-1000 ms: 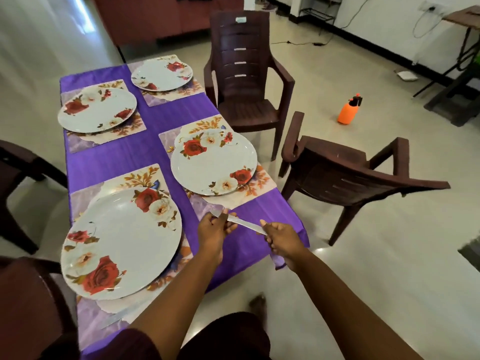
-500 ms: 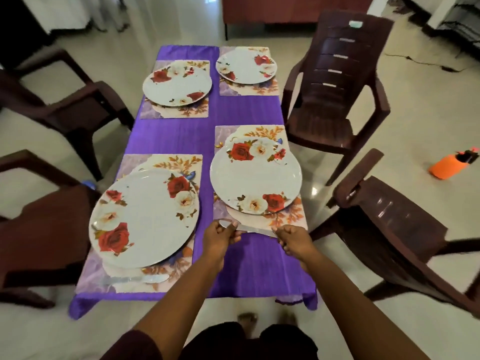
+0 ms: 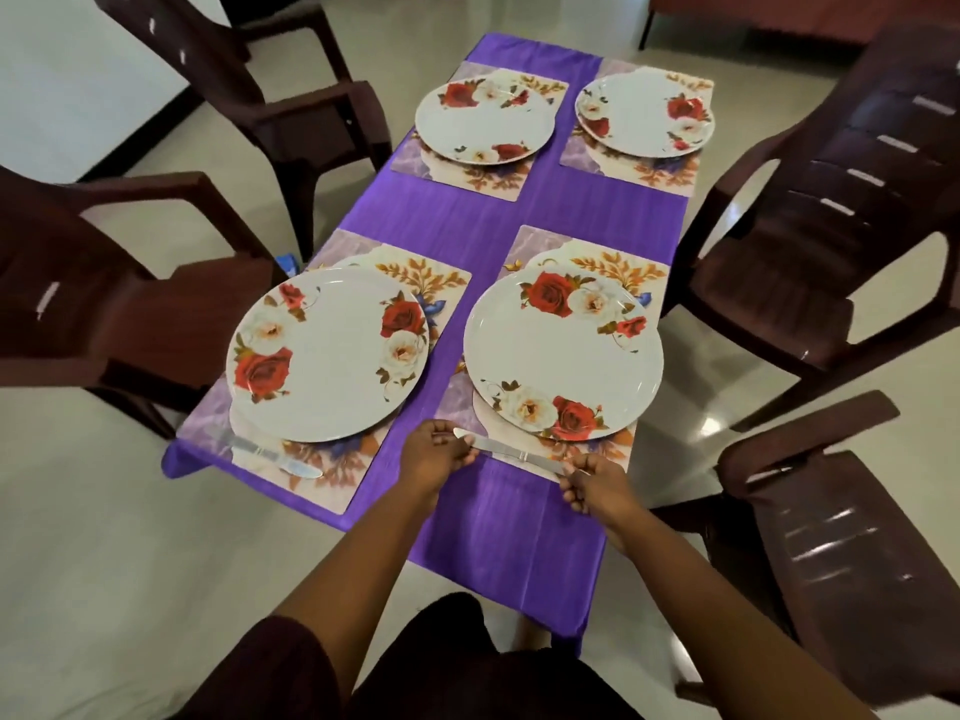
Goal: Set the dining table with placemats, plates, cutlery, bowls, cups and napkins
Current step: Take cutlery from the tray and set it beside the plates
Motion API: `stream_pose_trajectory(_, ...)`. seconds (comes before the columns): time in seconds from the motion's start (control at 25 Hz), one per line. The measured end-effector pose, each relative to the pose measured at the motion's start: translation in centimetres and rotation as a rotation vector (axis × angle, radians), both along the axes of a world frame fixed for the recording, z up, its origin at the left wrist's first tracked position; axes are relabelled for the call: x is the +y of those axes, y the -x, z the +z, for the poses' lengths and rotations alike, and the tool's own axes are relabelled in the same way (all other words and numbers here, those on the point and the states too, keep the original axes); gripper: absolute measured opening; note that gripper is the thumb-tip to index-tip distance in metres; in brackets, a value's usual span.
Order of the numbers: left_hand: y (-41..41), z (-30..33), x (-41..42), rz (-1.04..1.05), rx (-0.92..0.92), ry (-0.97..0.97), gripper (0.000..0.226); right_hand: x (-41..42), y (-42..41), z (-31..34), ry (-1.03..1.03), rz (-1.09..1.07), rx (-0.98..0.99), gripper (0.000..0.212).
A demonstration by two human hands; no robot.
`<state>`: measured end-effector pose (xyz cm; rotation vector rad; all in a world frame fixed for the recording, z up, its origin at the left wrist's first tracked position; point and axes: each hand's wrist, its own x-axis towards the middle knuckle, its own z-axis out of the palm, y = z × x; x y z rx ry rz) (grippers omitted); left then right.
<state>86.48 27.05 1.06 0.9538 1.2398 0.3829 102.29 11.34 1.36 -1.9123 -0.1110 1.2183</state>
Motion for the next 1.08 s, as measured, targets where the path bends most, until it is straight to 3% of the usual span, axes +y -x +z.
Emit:
stream_pose_trajectory(0.16,-0.8,0.2,0.1,0.117,-0.007,-0.059,0.02,1.0,-1.6,0.7,-0.072,-0.001,0.025,0.011)
stream_pose_trajectory(0.44,-4.8,3.6,3.3,0.237,-0.116,-0.058,0.012,5.1,-5.7,3.7,-0.321,-0.247,0.137,0.013)
stream_pose_trajectory(0.72,-9.9,4.6,7.8,0.123,-0.194,-0.108,0.018,8.3,-10.5,4.2,-0.353,-0.342,0.036,0.018)
stream_pose_trajectory(0.88,-13.2,4.1,11.5,0.082,-0.255,-0.029,0.012,10.1,-14.3,3.6,-0.33,-0.384,0.001,0.011)
stream_pose_trajectory(1.08,-17.8,3.2,15.5,-0.05,-0.178,-0.074,0.012,13.0,-19.4,3.2,-0.252,-0.426,-0.094,0.009)
